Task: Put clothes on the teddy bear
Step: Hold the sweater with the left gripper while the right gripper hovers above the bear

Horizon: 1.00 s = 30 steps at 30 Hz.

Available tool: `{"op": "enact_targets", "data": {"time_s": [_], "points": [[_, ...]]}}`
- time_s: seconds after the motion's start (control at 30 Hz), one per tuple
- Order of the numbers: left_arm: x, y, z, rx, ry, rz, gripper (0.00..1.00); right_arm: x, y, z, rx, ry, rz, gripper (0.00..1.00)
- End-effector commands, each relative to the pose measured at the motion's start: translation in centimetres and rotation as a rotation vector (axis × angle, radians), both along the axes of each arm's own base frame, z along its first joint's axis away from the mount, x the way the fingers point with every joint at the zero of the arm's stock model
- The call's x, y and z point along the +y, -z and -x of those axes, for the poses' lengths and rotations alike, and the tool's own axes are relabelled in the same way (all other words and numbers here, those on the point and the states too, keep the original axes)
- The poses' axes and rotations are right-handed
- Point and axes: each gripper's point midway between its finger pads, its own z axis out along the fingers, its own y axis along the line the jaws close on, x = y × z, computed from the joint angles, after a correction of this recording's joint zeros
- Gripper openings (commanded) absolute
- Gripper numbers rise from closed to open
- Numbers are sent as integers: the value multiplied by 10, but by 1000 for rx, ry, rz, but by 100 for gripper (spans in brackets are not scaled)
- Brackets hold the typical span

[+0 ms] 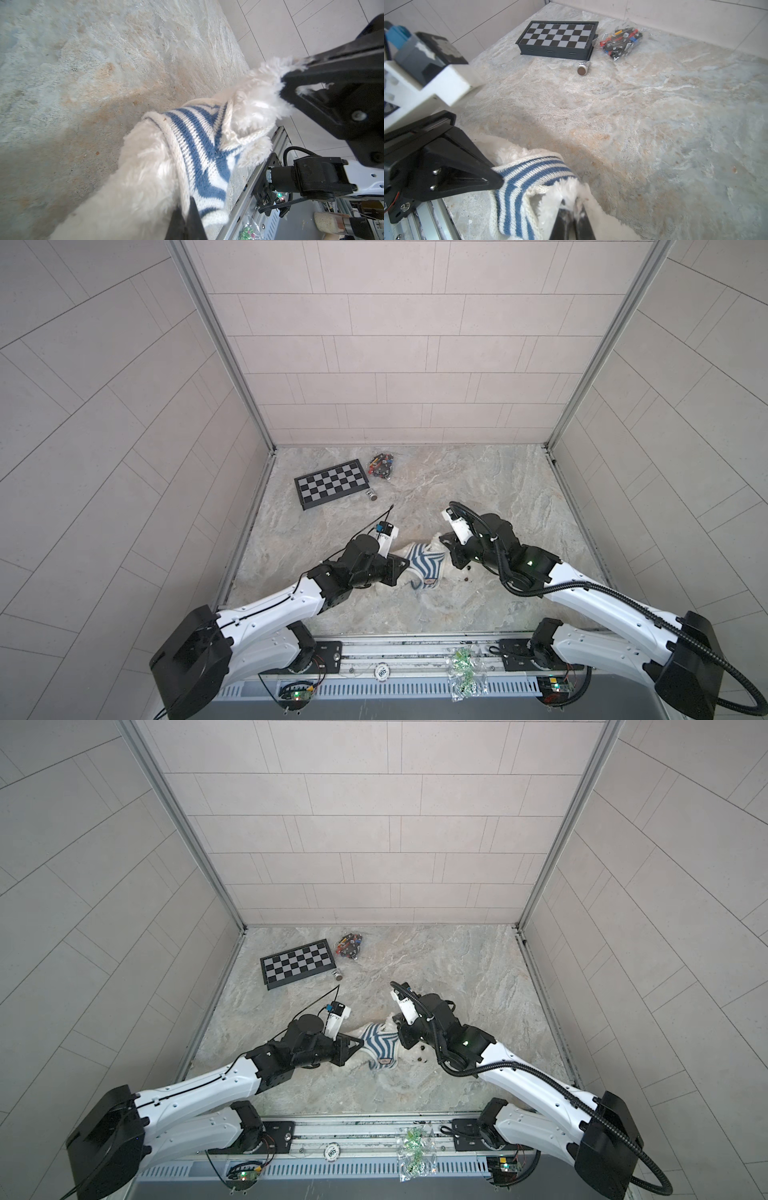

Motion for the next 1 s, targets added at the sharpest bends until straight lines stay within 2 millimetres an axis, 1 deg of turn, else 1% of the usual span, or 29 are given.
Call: {"op": "enact_targets", "data": {"time_s": [0.0, 0.1, 0.17, 0.2, 0.27, 0.37, 0.4, 0.5, 0.57, 0.7, 0.8, 0.87, 0.97], "points": [[12, 17, 5, 19, -10, -54, 0, -13, -6, -16, -12, 110, -28, 0], [9, 12, 4, 16, -1, -37, 0, -6, 4, -18, 19, 94, -29, 0], [8, 9, 4, 11, 2, -33, 0, -2, 6, -18, 29, 81, -43, 3], [7, 9, 3, 10, 2, -36, 0, 0, 5, -18, 30, 75, -52, 7], [7, 8, 2, 7, 3, -41, 0, 3, -2, -15, 20, 52, -75, 14], [5, 9, 0, 5, 2, -45, 0, 2, -13, -8, -3, 23, -96, 27], [5, 10, -1, 8, 1, -47, 0, -1, -14, -4, -5, 23, -88, 31], [3, 10, -2, 9, 4, -45, 0, -13, -10, 6, 0, 28, -54, 40], [3, 11, -2, 11, 4, -45, 0, -21, -4, 13, 9, 36, -35, 50], [2, 8, -2, -4, 9, -36, 0, -39, 17, 19, 59, 79, 22, 55], [4, 8, -2, -15, 12, -42, 0, -51, 21, 21, 86, 118, 24, 60], [3, 9, -2, -11, 17, -43, 0, -58, 19, 20, 93, 149, 10, 63], [2, 13, -2, 0, 25, -51, 0, -72, 30, 22, 132, 185, -22, 67]]}}
